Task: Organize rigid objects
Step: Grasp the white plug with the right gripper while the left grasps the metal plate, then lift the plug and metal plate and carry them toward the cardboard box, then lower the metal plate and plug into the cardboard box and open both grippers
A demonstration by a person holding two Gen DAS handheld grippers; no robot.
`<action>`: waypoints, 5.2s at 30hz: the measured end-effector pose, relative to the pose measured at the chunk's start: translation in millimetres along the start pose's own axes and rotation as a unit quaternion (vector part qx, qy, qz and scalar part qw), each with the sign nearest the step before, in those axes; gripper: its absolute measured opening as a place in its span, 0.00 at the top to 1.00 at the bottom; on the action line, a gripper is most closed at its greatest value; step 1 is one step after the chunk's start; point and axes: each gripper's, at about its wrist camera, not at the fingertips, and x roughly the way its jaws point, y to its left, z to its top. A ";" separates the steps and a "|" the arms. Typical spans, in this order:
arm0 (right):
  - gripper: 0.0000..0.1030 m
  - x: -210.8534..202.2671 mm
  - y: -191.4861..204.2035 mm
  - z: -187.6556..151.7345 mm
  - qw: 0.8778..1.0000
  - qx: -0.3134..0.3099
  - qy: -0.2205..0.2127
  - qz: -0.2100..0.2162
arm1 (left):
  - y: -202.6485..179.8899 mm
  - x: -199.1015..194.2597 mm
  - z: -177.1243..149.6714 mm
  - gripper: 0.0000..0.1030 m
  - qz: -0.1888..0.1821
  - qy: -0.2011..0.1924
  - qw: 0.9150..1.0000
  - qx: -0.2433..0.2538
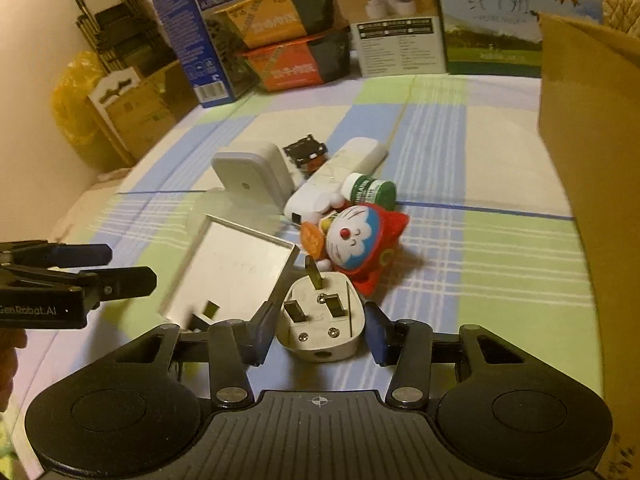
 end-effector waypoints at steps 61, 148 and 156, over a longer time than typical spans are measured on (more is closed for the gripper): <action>0.37 -20.4 -14.4 -24.6 0.994 -0.063 0.021 -0.091 | -60.4 23.7 -1.9 0.19 -0.034 -0.013 0.997 0.070; 0.56 -209.3 -216.0 32.7 0.977 0.063 -0.104 -0.173 | -328.6 28.5 126.2 0.18 -0.171 -0.038 0.973 0.152; 0.56 -207.1 -216.2 29.6 0.978 0.064 -0.099 -0.173 | -303.7 17.6 130.3 0.18 -0.146 -0.061 0.977 0.142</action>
